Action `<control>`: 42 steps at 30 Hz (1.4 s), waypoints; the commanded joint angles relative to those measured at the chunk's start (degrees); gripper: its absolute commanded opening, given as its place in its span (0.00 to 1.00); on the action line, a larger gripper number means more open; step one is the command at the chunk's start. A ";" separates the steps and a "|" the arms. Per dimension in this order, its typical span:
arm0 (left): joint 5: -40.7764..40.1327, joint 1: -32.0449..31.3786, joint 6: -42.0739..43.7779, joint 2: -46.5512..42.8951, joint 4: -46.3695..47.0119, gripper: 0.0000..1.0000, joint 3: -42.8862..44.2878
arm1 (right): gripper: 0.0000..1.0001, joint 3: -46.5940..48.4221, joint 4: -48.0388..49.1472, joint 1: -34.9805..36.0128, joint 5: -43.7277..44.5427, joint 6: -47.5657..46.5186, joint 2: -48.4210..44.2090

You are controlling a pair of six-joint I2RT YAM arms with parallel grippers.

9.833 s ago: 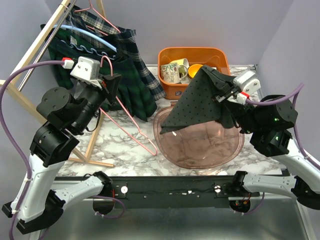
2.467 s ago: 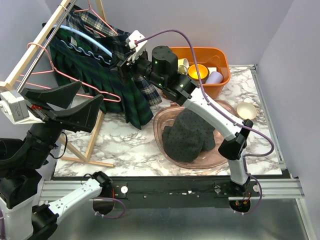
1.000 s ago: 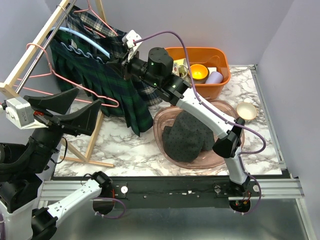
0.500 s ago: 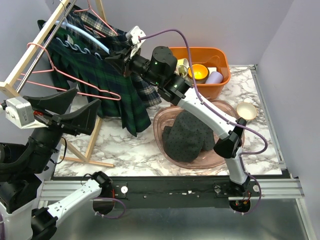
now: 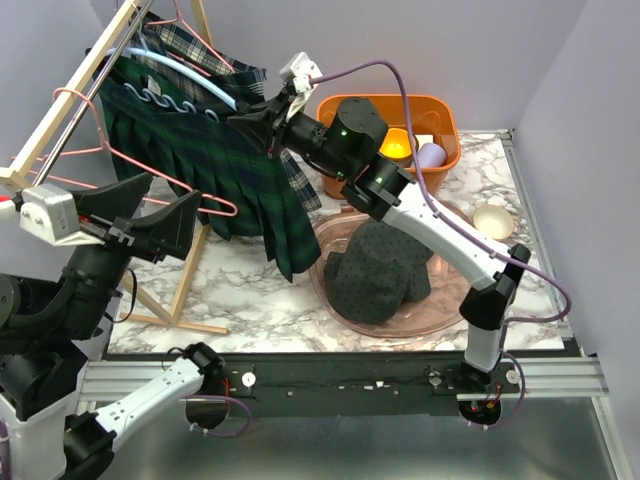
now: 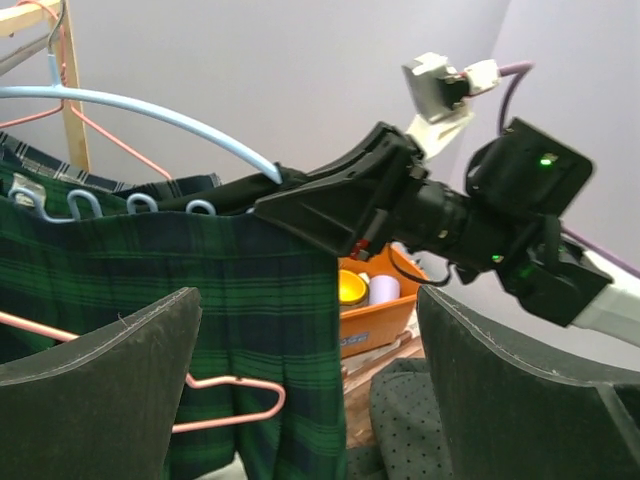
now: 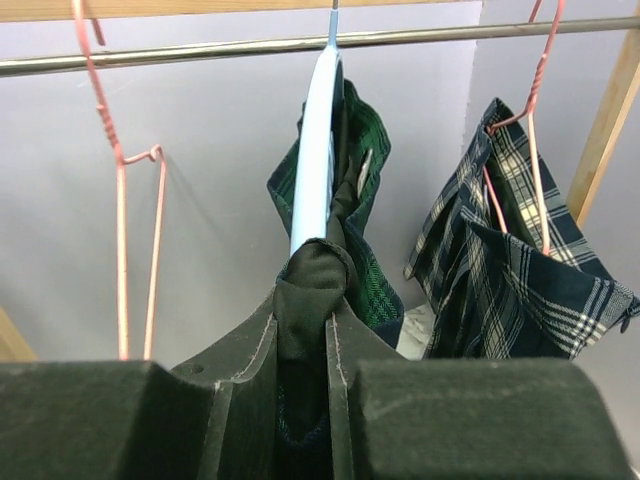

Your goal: Remove the skirt from the hanger

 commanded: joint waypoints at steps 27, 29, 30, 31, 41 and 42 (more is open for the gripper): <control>-9.62 -0.27 -1.53 18.60 -0.50 0.66 15.13 | 0.01 -40.85 20.93 0.32 -6.37 -2.81 -37.12; -9.63 -0.19 -2.06 19.47 -0.06 0.66 15.48 | 0.01 -42.16 20.93 0.32 -7.50 -2.81 -38.52; -9.28 -0.19 -2.06 19.83 0.03 0.66 15.74 | 0.01 -42.52 20.93 0.41 -7.86 -2.90 -38.96; -8.75 -0.19 -2.06 20.52 -0.06 0.66 16.00 | 0.01 -42.96 20.93 0.41 -8.21 -2.99 -39.40; -7.87 -0.27 -2.59 22.38 1.70 0.64 13.72 | 0.01 -44.98 20.58 0.32 -11.82 -2.72 -43.10; -7.61 -0.27 -2.59 22.55 1.87 0.63 13.46 | 0.01 -45.50 20.84 0.32 -12.08 -2.81 -43.27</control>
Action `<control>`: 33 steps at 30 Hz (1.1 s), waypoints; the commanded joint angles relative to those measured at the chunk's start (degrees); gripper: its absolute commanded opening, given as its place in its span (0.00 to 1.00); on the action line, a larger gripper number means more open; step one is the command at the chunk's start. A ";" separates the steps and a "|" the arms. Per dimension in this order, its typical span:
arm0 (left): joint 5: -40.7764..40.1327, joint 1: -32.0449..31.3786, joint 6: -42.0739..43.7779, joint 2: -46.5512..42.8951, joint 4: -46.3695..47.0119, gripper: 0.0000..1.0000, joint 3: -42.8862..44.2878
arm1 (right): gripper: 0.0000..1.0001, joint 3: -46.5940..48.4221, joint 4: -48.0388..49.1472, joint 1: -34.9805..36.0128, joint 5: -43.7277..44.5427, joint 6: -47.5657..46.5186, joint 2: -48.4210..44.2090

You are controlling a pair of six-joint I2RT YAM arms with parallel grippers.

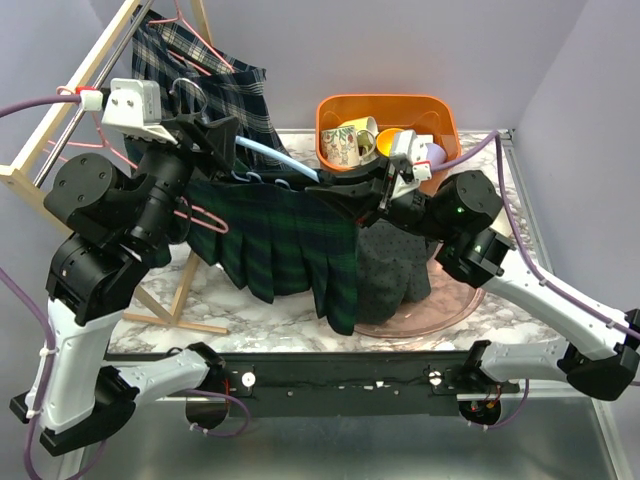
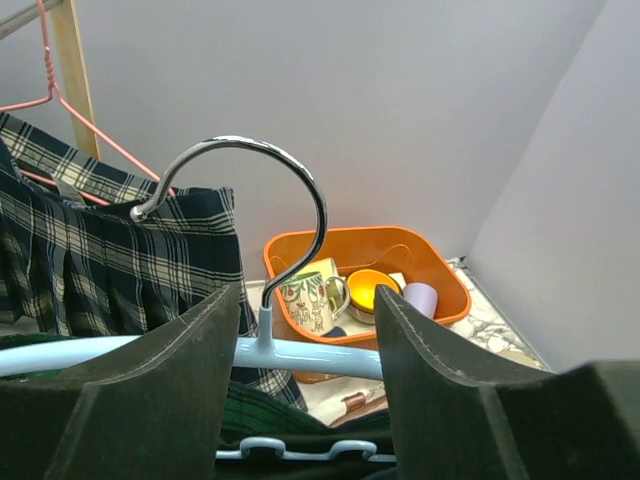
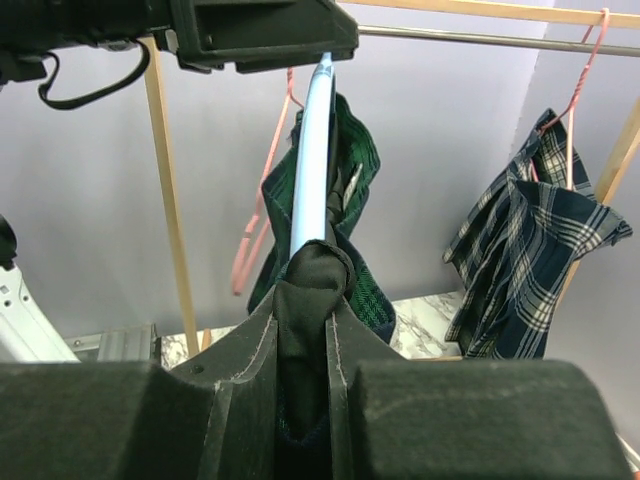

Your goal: Remove the skirt from the hanger

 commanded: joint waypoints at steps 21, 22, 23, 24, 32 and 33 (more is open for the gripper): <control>5.48 -0.19 -0.60 2.46 4.58 0.00 -0.70 | 0.39 -0.16 0.71 0.32 5.04 -0.03 -4.35; 4.60 -0.19 -0.42 2.72 4.84 0.00 -0.62 | 0.45 -0.85 -1.74 0.41 6.18 2.06 -4.61; 4.25 -0.19 -0.16 2.90 5.45 0.00 -0.61 | 0.53 -0.95 -3.33 0.32 8.28 2.51 -5.31; 3.98 -0.27 -0.07 3.07 5.63 0.00 -0.27 | 0.55 -1.12 -4.82 0.41 8.74 2.86 -5.75; 2.92 -0.19 0.02 7.29 5.46 0.00 6.94 | 0.81 -4.01 -16.26 0.41 6.64 4.36 -8.04; 3.01 -0.27 -0.16 7.55 5.20 0.00 8.42 | 0.81 -4.72 -16.35 0.41 7.07 4.45 -8.56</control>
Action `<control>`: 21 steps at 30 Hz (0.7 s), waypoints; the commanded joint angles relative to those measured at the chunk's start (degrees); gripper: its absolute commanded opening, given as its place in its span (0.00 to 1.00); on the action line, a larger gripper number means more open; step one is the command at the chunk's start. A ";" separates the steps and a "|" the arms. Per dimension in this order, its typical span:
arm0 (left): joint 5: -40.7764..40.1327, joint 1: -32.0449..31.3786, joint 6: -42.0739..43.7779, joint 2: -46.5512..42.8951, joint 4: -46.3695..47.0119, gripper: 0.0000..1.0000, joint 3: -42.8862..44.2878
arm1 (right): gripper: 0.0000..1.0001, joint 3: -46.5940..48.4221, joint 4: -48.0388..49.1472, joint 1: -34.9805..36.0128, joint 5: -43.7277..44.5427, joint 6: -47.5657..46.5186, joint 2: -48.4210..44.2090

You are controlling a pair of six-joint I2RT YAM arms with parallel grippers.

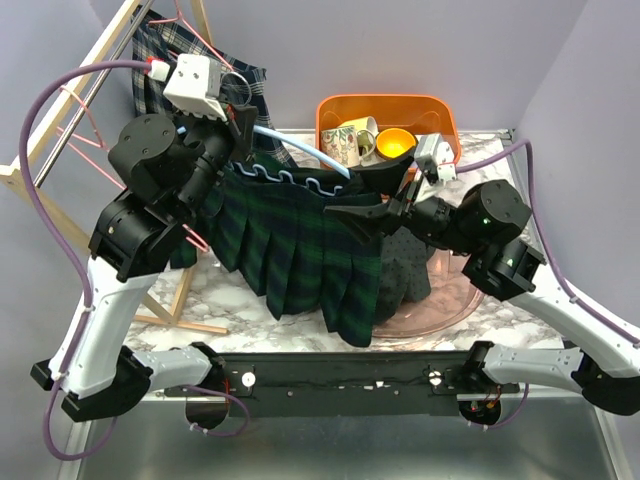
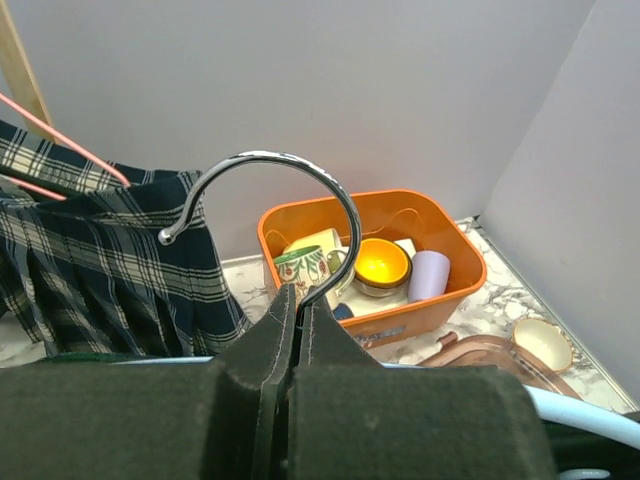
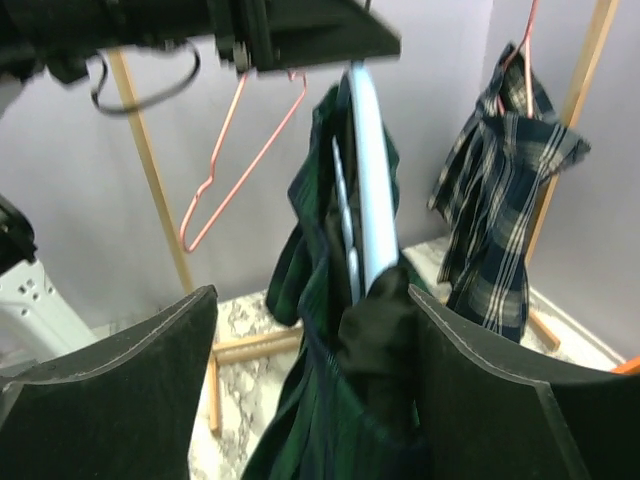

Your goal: Remove the skirt from the hanger

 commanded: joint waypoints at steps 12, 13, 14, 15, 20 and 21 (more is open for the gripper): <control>0.12 -0.27 0.31 0.48 4.32 0.00 9.70 | 0.80 -7.25 -9.88 0.39 3.60 2.44 -5.09; -0.23 -0.19 0.31 0.48 4.32 0.00 9.79 | 0.77 -8.74 -8.66 0.30 3.33 3.49 -5.18; -0.32 -0.27 0.40 0.48 4.32 0.00 9.79 | 0.67 -9.45 -8.12 0.30 3.33 3.85 -5.35; -0.32 -0.19 0.57 0.39 4.32 0.00 9.79 | 0.58 -9.72 -7.86 0.39 3.68 4.20 -5.35; -0.76 -0.19 2.06 0.65 3.88 0.00 11.01 | 0.01 -9.64 -8.56 0.30 8.33 4.64 -5.53; -1.28 -0.19 3.28 0.83 3.18 0.00 12.41 | 0.01 -9.46 -8.91 0.30 11.12 4.82 -5.70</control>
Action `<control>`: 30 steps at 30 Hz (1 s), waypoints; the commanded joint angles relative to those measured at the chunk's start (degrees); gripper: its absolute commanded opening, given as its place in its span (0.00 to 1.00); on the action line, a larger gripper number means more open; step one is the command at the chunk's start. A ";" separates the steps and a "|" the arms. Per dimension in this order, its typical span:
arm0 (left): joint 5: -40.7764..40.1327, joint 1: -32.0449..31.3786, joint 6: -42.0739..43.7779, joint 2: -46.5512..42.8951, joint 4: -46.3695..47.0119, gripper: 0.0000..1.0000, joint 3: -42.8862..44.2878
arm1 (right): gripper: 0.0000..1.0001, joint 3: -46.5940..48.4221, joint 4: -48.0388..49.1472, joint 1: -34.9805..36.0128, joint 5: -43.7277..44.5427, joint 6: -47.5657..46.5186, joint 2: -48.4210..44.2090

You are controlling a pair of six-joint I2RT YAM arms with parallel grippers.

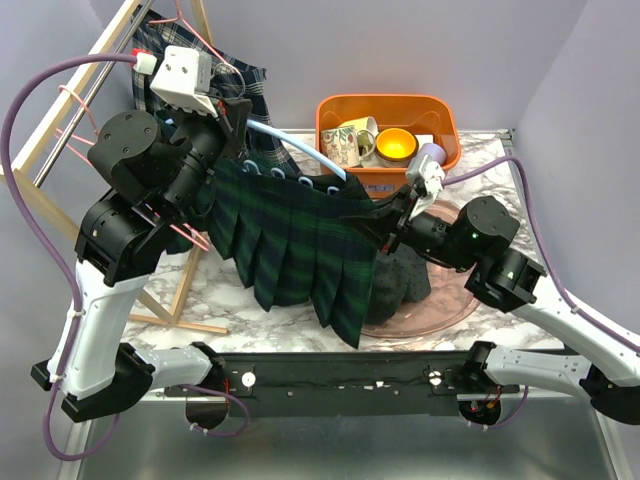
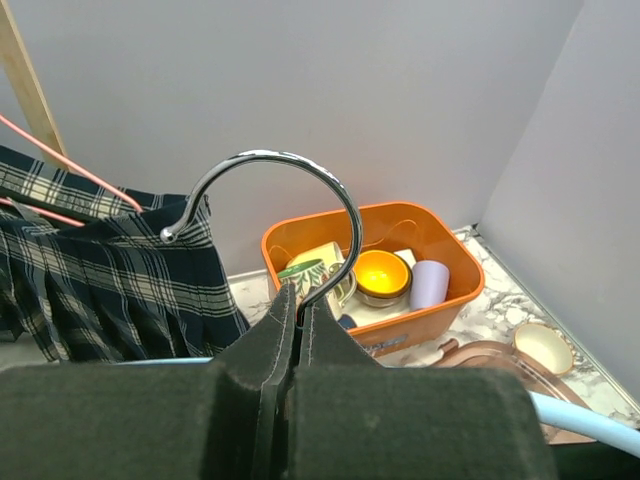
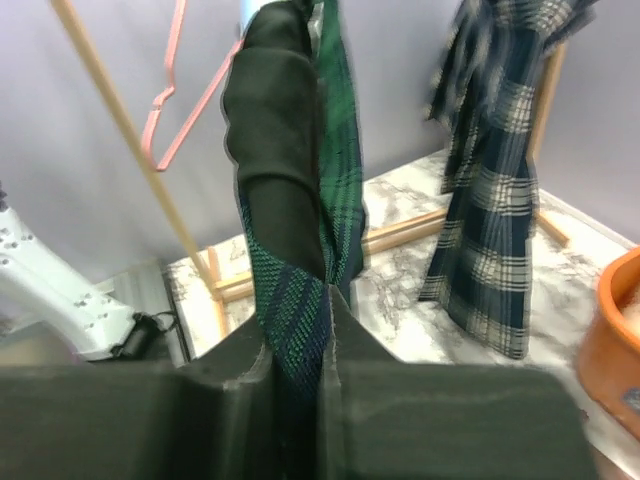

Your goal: Remove the skirt from the hanger

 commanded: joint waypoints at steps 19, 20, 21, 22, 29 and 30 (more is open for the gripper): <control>-9.63 -0.19 4.43 1.70 4.17 0.00 12.22 | 0.01 -3.27 -3.84 0.13 4.79 0.86 -2.61; -9.63 -0.19 4.43 1.96 3.91 0.00 12.39 | 0.01 -3.09 -4.37 0.21 5.76 0.94 -2.70; -9.72 -0.19 4.43 2.22 3.64 0.00 12.74 | 0.01 -2.92 -4.64 0.21 7.08 1.03 -2.96; -9.89 -0.19 4.69 2.31 3.47 0.00 12.92 | 0.01 -3.09 -4.46 0.21 7.52 1.55 -4.01; -19.02 -0.27 9.79 3.89 1.71 0.00 16.60 | 0.01 -4.31 -5.61 0.21 27.19 5.87 -9.81; -20.08 -0.27 9.88 4.07 0.84 0.00 17.57 | 0.01 -5.02 -5.08 0.21 31.22 5.61 -10.08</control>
